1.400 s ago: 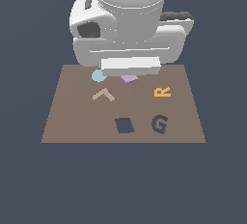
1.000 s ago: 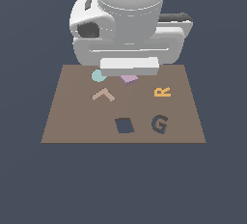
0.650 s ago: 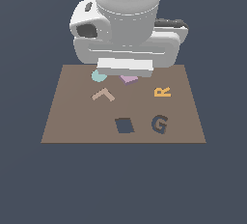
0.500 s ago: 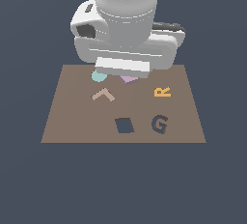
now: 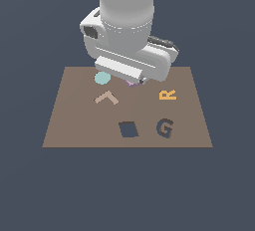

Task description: Insert a designated object into the corresponding slot on a board.

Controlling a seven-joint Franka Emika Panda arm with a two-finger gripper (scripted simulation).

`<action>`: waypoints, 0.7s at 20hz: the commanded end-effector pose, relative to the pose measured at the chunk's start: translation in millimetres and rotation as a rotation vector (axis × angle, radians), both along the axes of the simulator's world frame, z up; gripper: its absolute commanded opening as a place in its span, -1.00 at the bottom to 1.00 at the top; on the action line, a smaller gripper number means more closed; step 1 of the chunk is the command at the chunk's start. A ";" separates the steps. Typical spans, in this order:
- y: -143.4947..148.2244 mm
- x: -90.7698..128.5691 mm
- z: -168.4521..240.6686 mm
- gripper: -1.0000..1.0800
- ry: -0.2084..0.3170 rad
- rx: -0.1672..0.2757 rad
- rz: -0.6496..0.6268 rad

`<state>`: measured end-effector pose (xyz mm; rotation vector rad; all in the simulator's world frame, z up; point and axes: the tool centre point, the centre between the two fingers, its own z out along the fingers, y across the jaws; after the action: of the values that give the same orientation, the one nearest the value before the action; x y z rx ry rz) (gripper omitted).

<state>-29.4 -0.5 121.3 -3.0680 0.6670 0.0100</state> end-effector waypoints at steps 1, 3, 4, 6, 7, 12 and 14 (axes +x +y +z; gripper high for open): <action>-0.3 -6.8 -8.8 0.92 -0.001 -0.001 -0.095; 0.0 -12.3 -16.0 0.92 -0.001 -0.002 -0.174; 0.3 -15.1 -19.6 0.92 -0.001 -0.002 -0.213; 1.2 -20.3 -26.5 0.92 -0.002 -0.003 -0.289; 1.8 -22.8 -29.8 0.92 -0.002 -0.003 -0.324; 5.5 -33.2 -44.4 0.92 -0.003 -0.005 -0.482; 7.2 -36.5 -49.4 0.92 -0.004 -0.005 -0.535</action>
<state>-63.2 5.5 75.7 -2.8161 1.3937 0.0035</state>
